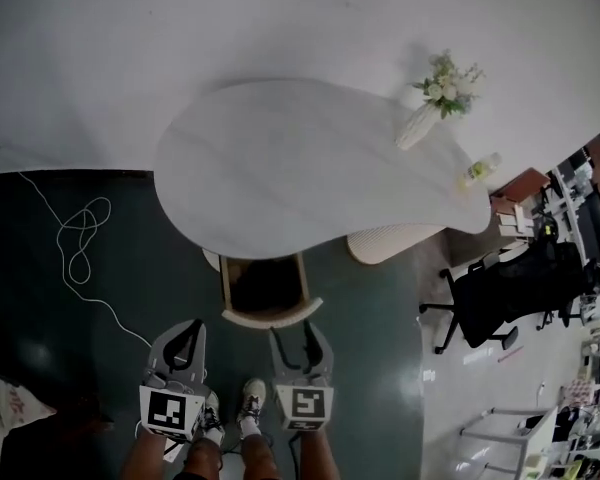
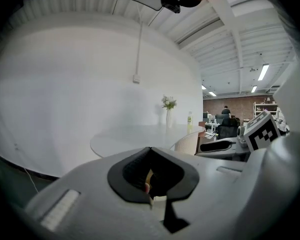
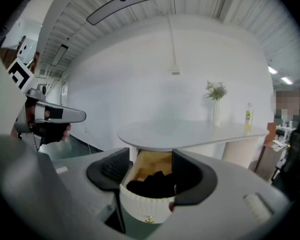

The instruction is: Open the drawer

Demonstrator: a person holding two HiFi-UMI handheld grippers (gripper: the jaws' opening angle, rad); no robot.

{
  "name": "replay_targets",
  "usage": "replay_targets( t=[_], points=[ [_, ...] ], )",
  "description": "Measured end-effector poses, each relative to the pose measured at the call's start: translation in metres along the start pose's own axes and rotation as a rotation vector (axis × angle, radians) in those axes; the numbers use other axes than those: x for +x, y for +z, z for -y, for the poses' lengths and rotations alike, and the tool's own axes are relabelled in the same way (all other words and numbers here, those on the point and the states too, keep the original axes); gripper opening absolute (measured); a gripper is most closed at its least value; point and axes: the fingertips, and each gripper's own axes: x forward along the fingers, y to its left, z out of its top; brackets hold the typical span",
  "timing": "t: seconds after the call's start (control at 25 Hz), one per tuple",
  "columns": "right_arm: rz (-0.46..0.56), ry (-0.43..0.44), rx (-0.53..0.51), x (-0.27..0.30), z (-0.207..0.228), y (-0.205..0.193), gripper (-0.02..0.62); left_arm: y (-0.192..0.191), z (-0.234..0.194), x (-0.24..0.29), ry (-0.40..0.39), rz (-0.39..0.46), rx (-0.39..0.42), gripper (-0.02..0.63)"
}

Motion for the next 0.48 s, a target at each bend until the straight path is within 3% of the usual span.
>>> replay_targets(
  t=[0.32, 0.4, 0.48],
  points=[
    [0.084, -0.015, -0.001, -0.032, -0.003, 0.117, 0.233, 0.102, -0.013, -0.033, 0.027, 0.115, 0.01, 0.009],
    [0.108, -0.032, -0.008, -0.044, -0.003, 0.143, 0.205, 0.126, -0.013, -0.041, 0.02, 0.128, 0.022, 0.009],
    [0.133, -0.052, -0.013, -0.058, -0.003, 0.167, 0.136, 0.15, -0.013, -0.051, 0.014, 0.148, 0.035, 0.009]
  ],
)
